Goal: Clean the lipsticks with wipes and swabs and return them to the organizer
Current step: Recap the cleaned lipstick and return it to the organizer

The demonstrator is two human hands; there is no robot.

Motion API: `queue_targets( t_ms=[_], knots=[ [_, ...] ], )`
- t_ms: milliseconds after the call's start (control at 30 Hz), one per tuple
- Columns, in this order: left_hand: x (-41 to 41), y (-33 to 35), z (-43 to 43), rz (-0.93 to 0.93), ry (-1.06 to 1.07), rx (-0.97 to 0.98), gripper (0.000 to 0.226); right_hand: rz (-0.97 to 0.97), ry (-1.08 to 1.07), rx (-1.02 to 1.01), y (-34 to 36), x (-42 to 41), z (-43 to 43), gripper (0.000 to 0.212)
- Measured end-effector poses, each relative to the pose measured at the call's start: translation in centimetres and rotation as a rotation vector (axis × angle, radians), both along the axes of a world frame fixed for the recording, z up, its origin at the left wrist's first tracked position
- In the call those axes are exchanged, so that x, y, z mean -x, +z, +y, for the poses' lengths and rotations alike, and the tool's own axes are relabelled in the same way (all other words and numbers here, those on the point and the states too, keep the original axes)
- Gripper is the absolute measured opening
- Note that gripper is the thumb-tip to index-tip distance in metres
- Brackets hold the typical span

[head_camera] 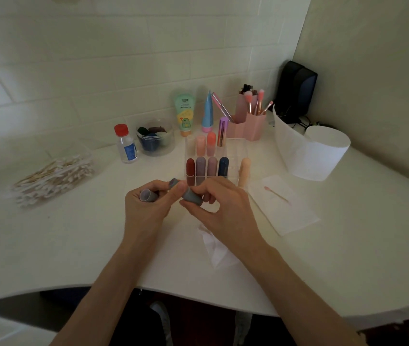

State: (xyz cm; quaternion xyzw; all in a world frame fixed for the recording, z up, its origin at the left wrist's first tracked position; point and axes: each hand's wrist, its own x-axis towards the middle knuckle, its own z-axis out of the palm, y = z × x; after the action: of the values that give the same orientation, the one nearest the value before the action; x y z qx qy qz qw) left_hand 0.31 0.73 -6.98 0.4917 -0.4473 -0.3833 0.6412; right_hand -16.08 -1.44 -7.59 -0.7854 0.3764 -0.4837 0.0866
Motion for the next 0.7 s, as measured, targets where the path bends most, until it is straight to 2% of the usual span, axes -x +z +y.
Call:
queue_targets(
  t_ms=[133, 267, 367, 467, 567, 700],
  knots=[
    [0.1, -0.2, 0.2, -0.013, 0.015, 0.017, 0.029, 0.025, -0.073, 0.12, -0.6, -0.5, -0.1, 0.027],
    [0.1, -0.2, 0.2, -0.041, 0.003, 0.015, 0.026, 0.047, -0.116, 0.182, -0.9, -0.6, -0.2, 0.027],
    [0.0, -0.3, 0.1, -0.14, -0.027, 0.033, 0.029, 0.031, -0.118, 0.075, -0.9, -0.4, -0.2, 0.025],
    [0.4, -0.5, 0.0, -0.127, -0.12, -0.012, 0.05, 0.011, -0.169, -0.046, -0.7, 0.4, -0.7, 0.026],
    [0.7, -1.0, 0.1, -0.206, -0.217, -0.012, 0.048, -0.088, -0.17, -0.135, 0.0, 1.2, -0.9, 0.032],
    [0.6, -1.3, -0.1, -0.369, -0.22, 0.073, 0.053, -0.055, -0.163, -0.087, 0.3, 1.6, -1.0, 0.028]
  ],
)
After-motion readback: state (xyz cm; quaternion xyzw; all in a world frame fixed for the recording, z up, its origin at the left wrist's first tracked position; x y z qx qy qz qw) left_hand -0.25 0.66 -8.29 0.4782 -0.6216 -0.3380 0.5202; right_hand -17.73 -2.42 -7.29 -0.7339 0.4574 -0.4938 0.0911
